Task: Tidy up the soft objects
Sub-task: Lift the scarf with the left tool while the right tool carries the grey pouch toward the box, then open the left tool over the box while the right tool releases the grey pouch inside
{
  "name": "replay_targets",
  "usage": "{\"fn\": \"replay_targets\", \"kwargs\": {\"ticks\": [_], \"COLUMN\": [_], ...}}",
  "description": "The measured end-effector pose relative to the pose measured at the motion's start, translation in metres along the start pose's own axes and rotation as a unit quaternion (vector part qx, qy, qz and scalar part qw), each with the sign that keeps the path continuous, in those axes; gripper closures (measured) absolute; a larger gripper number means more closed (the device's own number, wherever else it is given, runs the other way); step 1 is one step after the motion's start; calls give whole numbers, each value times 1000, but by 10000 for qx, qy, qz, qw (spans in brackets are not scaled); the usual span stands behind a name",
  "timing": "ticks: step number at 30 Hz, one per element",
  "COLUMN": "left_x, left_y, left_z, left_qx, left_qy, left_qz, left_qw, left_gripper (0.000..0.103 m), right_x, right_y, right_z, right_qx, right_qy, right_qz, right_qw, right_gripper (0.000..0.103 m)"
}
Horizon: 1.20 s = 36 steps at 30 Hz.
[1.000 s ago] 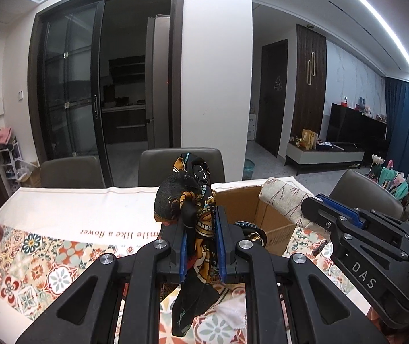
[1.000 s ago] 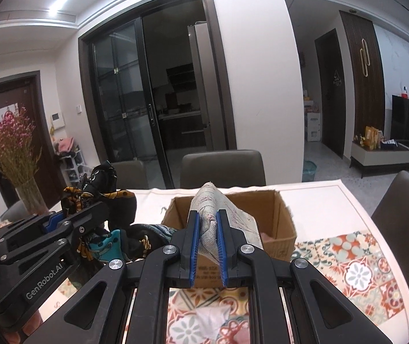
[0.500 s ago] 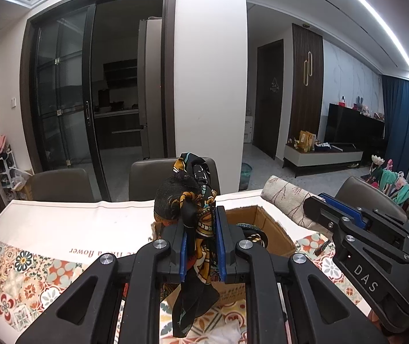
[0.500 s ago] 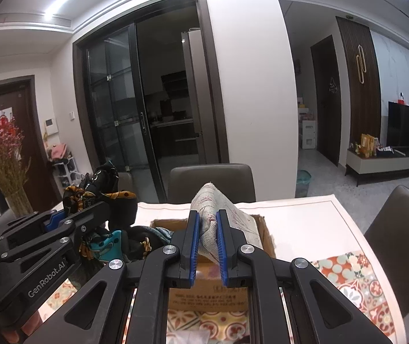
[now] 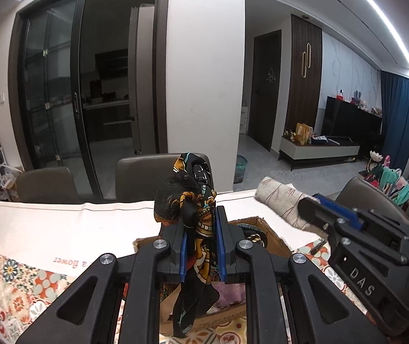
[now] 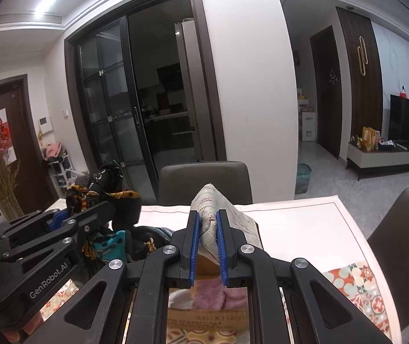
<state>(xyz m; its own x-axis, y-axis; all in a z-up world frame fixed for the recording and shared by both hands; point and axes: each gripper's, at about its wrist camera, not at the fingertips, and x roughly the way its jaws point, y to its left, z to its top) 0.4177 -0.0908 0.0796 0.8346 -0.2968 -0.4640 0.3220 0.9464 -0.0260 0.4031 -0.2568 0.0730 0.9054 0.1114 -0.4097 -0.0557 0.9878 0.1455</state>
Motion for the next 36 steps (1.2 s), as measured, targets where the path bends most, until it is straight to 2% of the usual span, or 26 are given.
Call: {"fn": "replay_targets", "kwargs": {"ticks": [9,15,19,30,36], "left_x": [40,59,72,112,118], "left_y": [9,6,7,8,6], "left_z": [4,13,12,-23,-41], "left_qx": [-202,-27,-92,-133,-79], "left_qy": [209,175,263,1024,1403], "left_qz": [-197,-228,-336,-348,-427], "left_qw": [9994,9996,9990,9940,9892], "left_gripper": [86,86,86,85,83], "right_x": [38,59,70,95,107], "right_y": [-7,-13,-16,-15,-15], "right_z": [-6,-7,-10,-38,-54], "right_qx": [95,187,229,102,21], "right_qy": [326,489,609,1172,1516], "right_qz": [173,168,184,204,238], "right_qw": [9993,9985,9977,9928,9882], "right_gripper": [90,90,90,90,90]}}
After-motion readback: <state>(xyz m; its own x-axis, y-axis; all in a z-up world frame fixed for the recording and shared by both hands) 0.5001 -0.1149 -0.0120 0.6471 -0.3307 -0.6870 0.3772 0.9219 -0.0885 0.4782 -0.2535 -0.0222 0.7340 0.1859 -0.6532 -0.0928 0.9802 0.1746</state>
